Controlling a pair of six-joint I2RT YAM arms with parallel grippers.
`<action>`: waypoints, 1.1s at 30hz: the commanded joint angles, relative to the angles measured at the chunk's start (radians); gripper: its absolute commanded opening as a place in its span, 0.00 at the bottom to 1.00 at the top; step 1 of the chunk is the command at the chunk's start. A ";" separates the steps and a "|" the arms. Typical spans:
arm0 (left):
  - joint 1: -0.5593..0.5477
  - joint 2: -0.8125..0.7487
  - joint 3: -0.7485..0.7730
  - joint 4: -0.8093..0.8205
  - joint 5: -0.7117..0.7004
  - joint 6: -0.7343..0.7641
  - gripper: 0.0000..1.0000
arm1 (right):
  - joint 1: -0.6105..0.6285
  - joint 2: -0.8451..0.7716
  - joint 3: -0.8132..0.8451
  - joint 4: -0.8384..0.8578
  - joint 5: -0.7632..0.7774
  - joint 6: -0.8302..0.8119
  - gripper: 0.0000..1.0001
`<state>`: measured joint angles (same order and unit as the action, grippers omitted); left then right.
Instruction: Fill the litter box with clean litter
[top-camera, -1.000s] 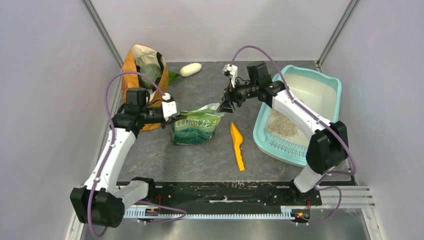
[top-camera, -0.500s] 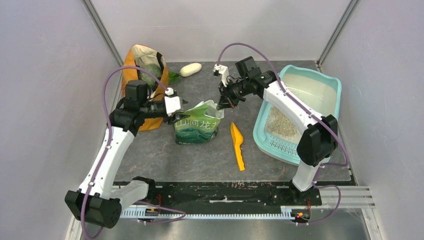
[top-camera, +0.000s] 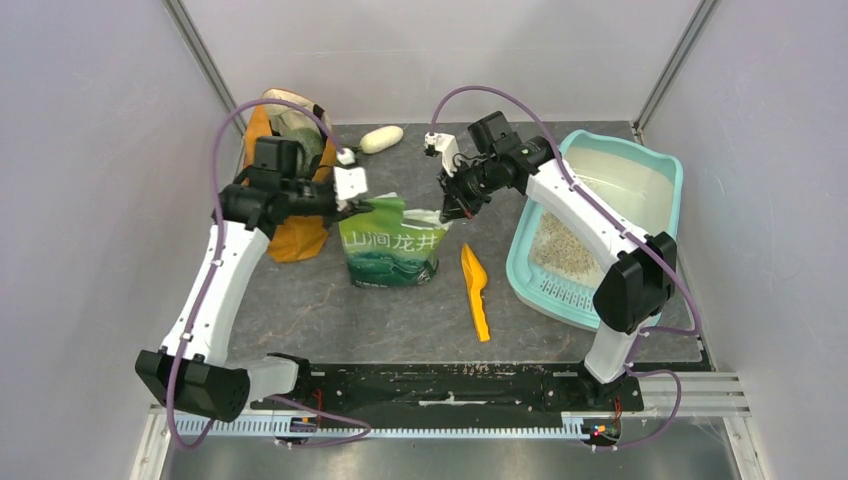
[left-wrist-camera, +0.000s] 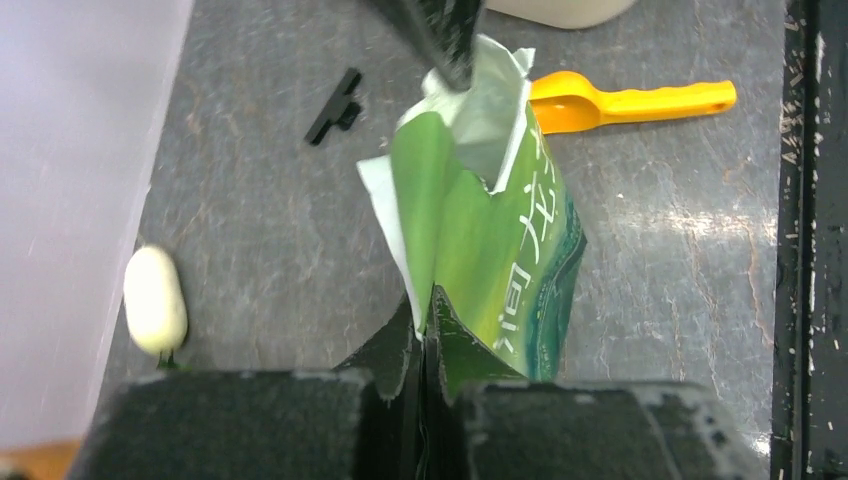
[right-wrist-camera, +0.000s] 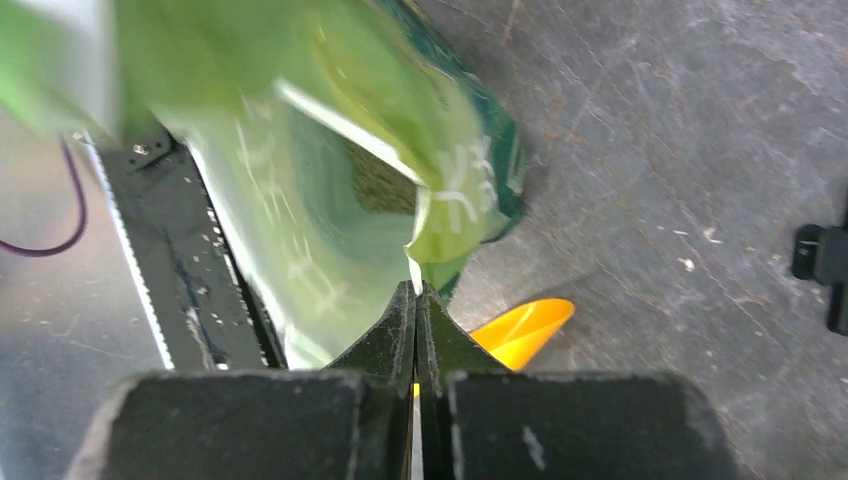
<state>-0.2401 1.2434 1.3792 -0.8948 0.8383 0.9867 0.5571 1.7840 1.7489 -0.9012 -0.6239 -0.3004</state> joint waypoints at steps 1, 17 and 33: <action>0.111 -0.070 0.058 -0.065 0.150 0.100 0.02 | -0.022 -0.030 0.014 -0.077 0.084 -0.059 0.00; 0.110 -0.068 -0.028 -0.030 0.197 0.151 0.02 | -0.156 -0.365 -0.547 0.599 -0.340 -0.013 0.87; 0.111 -0.065 -0.040 -0.019 0.149 0.167 0.02 | 0.028 -0.266 -0.321 0.643 -0.243 -0.048 0.00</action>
<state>-0.1345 1.1992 1.3468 -0.9592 0.9680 1.1088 0.5488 1.5791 1.2411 -0.2481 -0.8810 -0.3080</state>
